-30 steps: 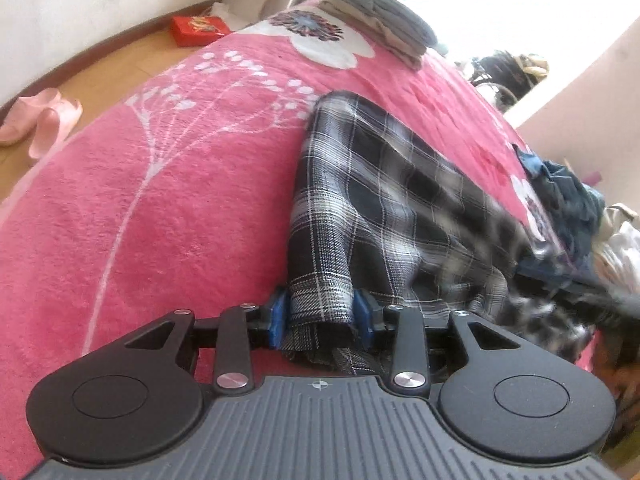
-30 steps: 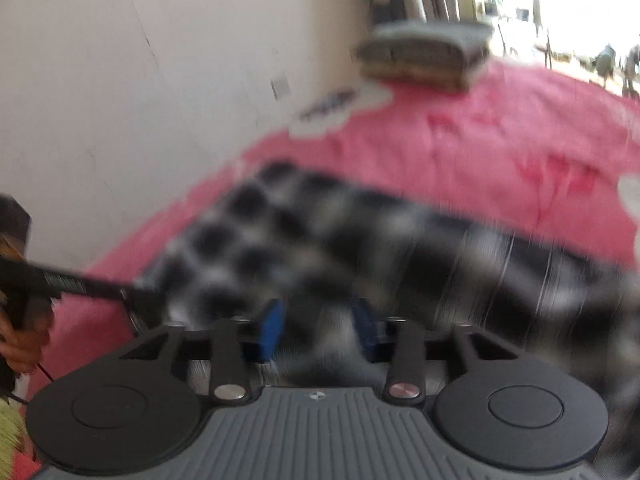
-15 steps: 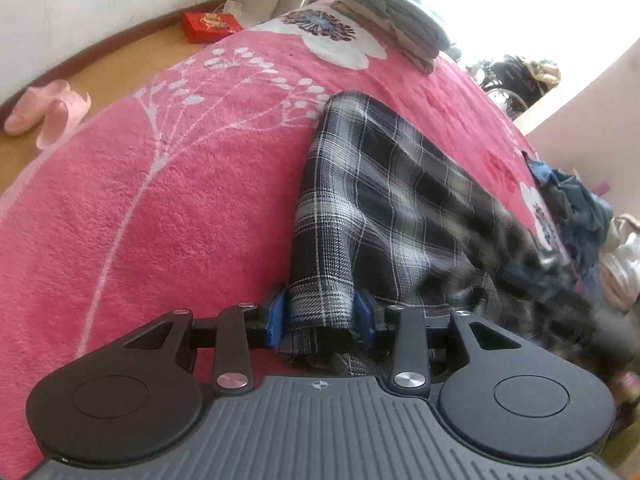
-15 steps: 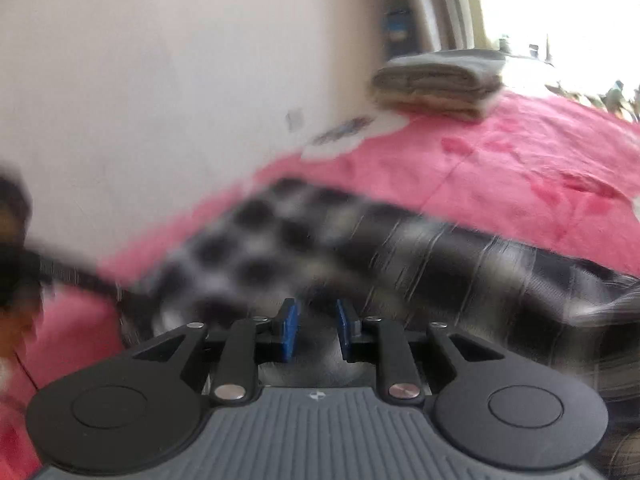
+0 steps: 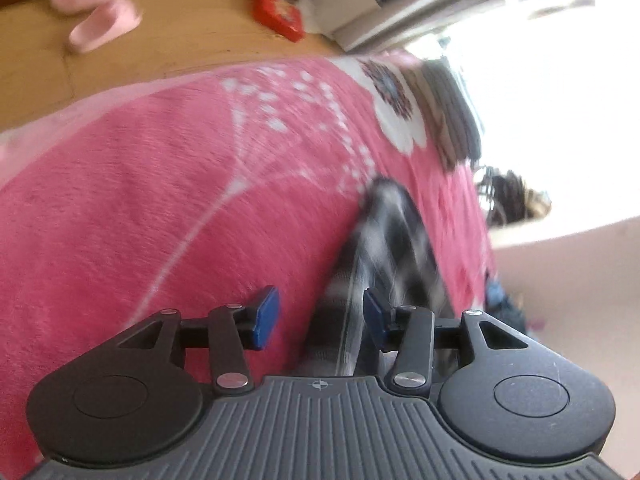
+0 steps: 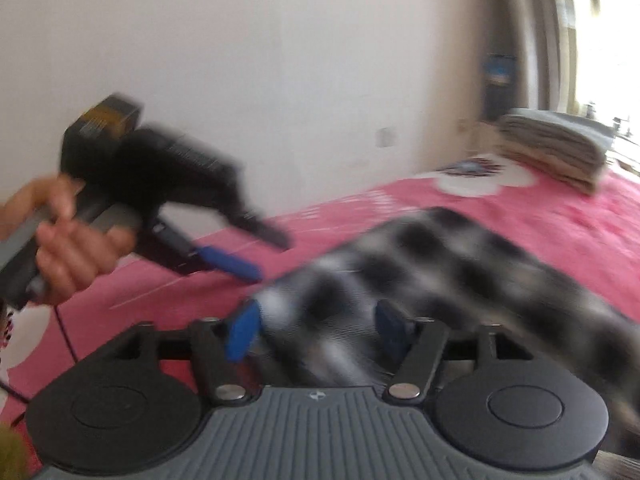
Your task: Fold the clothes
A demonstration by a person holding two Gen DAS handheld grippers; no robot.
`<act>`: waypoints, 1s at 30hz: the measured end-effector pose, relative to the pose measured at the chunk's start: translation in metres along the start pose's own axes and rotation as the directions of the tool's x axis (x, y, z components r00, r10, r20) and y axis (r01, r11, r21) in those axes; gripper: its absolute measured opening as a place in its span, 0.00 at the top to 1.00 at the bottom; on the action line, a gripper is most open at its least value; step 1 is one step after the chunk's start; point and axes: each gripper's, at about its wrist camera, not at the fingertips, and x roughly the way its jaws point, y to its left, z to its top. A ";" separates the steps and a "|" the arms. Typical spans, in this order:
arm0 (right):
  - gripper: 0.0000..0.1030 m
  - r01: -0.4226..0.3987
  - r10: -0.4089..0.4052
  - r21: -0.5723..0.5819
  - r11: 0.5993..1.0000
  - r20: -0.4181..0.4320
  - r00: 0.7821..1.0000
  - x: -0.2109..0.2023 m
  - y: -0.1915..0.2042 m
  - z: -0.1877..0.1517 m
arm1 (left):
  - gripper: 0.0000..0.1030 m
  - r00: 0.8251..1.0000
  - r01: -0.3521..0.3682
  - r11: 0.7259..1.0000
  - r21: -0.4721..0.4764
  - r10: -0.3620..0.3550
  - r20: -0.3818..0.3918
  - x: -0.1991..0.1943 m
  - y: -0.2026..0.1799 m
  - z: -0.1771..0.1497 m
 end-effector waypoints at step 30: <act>0.86 -0.047 0.009 0.349 0.936 0.109 0.994 0.006 -0.034 0.005 | 0.48 0.970 0.044 0.994 0.095 -0.019 -0.244 0.119 -0.065 0.070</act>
